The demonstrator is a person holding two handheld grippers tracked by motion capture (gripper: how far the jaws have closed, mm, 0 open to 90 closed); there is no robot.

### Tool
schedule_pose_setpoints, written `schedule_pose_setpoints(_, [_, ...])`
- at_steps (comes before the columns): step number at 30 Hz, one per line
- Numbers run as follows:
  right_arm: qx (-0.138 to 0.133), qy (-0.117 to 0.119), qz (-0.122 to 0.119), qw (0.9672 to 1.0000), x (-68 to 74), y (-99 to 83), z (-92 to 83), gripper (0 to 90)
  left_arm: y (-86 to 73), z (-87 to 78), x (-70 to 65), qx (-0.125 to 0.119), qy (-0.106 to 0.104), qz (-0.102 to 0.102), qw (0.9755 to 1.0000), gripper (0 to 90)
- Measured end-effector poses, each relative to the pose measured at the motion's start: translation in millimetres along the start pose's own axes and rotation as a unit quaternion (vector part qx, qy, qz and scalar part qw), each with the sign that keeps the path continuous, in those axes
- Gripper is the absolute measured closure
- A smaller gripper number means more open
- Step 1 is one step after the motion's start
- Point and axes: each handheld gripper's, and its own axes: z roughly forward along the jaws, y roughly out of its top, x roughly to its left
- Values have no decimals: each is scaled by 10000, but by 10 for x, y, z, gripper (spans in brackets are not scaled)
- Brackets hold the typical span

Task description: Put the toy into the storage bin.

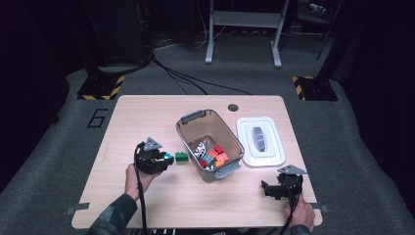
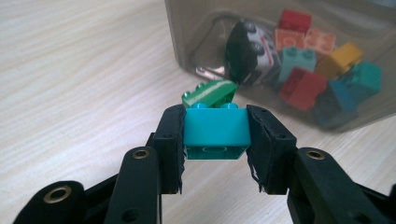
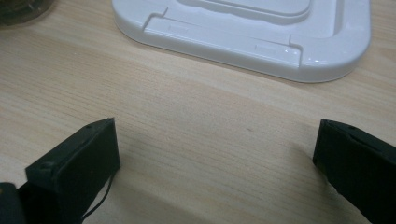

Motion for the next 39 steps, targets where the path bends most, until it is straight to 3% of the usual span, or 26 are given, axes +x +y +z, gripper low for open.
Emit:
schedule_pose_setpoints(8, [0,0,3,10000,0,0,0,0,310,-143,55,-247,118,71,9996,592])
schedule_pose_setpoints(11, [1,0,4,10000,0,0,0,0,451,-189,86,-282,172,188,9993,592])
schedule_pose_setpoints(21, [0,1,1,10000,0,0,0,0,788,-171,152,-435,177,217,9987,591])
schedule_pose_setpoints(28, [0,1,3,10000,-1,0,0,0,975,-101,106,-518,100,326,9981,591])
schedule_pose_setpoints(30, [1,2,2,10000,-1,0,0,0,1026,-56,98,-508,-22,349,9981,591])
schedule_pose_setpoints(34, [0,3,0,10000,-1,0,0,0,1089,77,89,-320,-224,532,9978,591])
schedule_pose_setpoints(39, [1,2,1,10000,-1,0,0,0,1121,251,45,-172,-338,561,9977,591])
